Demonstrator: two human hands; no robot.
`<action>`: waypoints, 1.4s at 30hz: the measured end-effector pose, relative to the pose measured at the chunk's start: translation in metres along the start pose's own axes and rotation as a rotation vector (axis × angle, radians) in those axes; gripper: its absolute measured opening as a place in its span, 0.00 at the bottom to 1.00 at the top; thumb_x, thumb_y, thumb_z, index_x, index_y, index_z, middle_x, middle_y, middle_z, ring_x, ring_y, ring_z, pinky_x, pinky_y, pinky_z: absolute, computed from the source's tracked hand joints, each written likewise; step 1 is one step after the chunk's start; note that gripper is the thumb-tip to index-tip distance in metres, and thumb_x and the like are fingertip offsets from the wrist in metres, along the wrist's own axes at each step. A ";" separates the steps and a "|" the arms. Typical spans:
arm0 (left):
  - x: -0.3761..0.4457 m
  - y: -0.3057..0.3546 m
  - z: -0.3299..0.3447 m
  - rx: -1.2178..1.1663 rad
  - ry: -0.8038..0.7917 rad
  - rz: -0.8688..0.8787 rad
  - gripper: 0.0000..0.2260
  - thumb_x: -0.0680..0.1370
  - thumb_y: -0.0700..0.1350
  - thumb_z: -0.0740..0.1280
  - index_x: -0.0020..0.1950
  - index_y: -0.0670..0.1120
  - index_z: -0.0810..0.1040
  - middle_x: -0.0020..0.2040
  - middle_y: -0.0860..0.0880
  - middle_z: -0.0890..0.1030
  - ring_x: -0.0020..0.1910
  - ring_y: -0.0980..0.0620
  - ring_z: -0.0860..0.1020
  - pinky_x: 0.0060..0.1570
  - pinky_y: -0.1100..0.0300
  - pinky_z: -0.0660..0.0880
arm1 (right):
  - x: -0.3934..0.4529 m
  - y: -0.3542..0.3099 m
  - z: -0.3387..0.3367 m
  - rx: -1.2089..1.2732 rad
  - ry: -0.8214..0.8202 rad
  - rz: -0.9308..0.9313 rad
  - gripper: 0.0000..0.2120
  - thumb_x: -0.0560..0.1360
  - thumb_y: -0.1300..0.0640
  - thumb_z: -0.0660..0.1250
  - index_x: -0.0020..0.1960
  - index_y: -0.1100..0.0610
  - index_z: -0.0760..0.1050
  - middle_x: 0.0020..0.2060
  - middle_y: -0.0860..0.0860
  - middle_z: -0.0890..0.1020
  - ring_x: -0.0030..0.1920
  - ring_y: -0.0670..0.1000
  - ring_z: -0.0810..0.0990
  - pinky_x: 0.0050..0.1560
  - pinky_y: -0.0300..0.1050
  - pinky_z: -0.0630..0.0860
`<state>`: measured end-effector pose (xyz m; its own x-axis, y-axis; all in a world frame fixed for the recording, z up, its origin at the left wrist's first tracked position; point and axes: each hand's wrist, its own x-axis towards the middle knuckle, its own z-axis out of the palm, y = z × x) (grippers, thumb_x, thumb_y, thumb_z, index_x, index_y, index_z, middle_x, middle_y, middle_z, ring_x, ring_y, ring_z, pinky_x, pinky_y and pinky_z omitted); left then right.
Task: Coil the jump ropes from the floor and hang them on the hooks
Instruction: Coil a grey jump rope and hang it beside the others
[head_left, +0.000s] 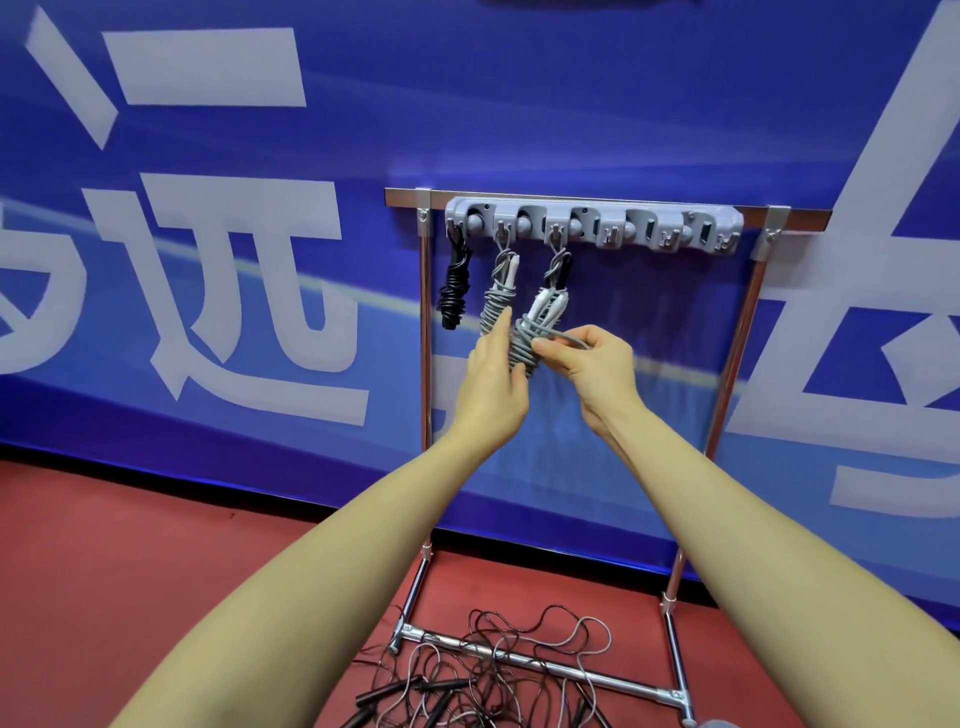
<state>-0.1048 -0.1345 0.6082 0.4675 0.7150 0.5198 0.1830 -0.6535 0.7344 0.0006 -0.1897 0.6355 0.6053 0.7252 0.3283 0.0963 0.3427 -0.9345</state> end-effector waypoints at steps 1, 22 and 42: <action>0.000 0.004 0.003 0.075 0.015 -0.027 0.31 0.77 0.38 0.58 0.78 0.49 0.51 0.66 0.43 0.67 0.63 0.44 0.66 0.65 0.50 0.64 | -0.001 -0.001 0.002 -0.018 0.002 -0.012 0.10 0.67 0.68 0.75 0.37 0.60 0.74 0.31 0.49 0.79 0.34 0.44 0.79 0.42 0.38 0.78; 0.014 -0.007 -0.008 0.299 -0.049 -0.061 0.18 0.75 0.46 0.68 0.61 0.43 0.69 0.58 0.43 0.69 0.56 0.41 0.72 0.54 0.48 0.72 | 0.002 0.005 -0.004 -0.168 -0.074 -0.087 0.10 0.77 0.71 0.59 0.46 0.59 0.76 0.43 0.52 0.82 0.43 0.42 0.82 0.44 0.35 0.78; 0.015 0.014 -0.019 -0.022 -0.099 -0.345 0.20 0.69 0.38 0.65 0.56 0.52 0.62 0.40 0.42 0.81 0.33 0.42 0.81 0.32 0.48 0.79 | -0.004 0.004 0.005 -0.144 -0.120 -0.061 0.12 0.75 0.73 0.60 0.54 0.59 0.69 0.46 0.50 0.82 0.46 0.47 0.82 0.48 0.36 0.77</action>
<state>-0.1117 -0.1281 0.6343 0.4626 0.8648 0.1953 0.3269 -0.3712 0.8691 -0.0051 -0.1880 0.6313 0.4968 0.7748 0.3911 0.2476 0.3054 -0.9195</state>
